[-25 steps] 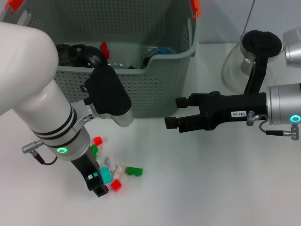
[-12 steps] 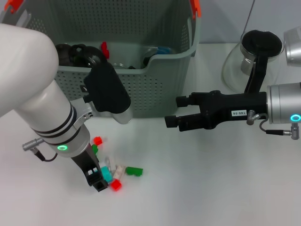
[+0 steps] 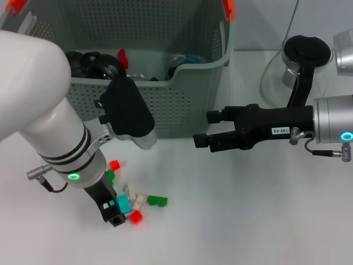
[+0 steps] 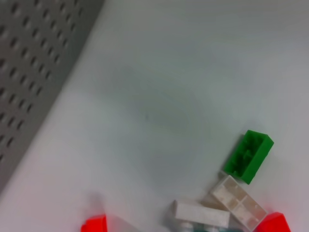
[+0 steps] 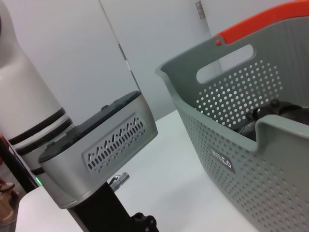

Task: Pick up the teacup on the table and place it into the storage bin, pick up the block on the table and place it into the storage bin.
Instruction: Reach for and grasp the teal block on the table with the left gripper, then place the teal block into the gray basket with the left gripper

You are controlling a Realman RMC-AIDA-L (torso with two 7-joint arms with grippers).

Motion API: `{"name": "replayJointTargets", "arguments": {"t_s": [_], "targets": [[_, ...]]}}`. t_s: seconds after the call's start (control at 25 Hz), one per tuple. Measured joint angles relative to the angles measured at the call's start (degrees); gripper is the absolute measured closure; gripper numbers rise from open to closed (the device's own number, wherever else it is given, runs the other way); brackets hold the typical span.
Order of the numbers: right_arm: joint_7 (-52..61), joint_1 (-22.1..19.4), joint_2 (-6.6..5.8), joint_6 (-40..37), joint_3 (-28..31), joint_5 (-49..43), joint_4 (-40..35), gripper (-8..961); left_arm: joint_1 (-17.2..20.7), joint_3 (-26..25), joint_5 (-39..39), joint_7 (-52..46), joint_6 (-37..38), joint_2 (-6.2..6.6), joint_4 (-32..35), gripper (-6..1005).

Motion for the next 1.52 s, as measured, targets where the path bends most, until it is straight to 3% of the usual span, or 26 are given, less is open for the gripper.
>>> {"name": "replayJointTargets", "arguments": {"t_s": [0.76,0.96,1.12,1.24,1.32,1.4,1.52], "targets": [[0.0,0.0,0.0,-0.1,0.0,0.0,0.0,14,-0.1,0.0,0.1,-0.7,0.3,0.1,0.3,575],[0.0,0.0,-0.15,-0.4,0.0,0.0,0.0,14,2.2,-1.8,1.1,-1.2,4.0,0.1,6.6,601],[0.0,0.1,-0.38,-0.5,0.0,0.0,-0.1,13,6.1,-7.4,-0.9,-0.6,10.1,0.1,17.6,600],[-0.1,0.1,-0.45,-0.7,0.0,0.0,-0.5,13,7.1,-15.5,-7.5,1.0,14.9,0.2,24.6,601],[-0.1,0.1,-0.42,-0.9,0.0,-0.1,-0.7,12,6.0,-22.3,-12.5,2.3,17.2,0.33,27.8,602],[-0.1,0.1,-0.4,-1.0,-0.2,-0.1,-0.8,12,2.4,-33.0,-19.7,4.7,18.9,0.58,30.9,599],[0.3,0.1,-0.43,-1.6,-0.3,-0.3,-0.9,12,-2.2,-41.5,-23.3,6.8,17.8,1.5,31.0,594]]}}
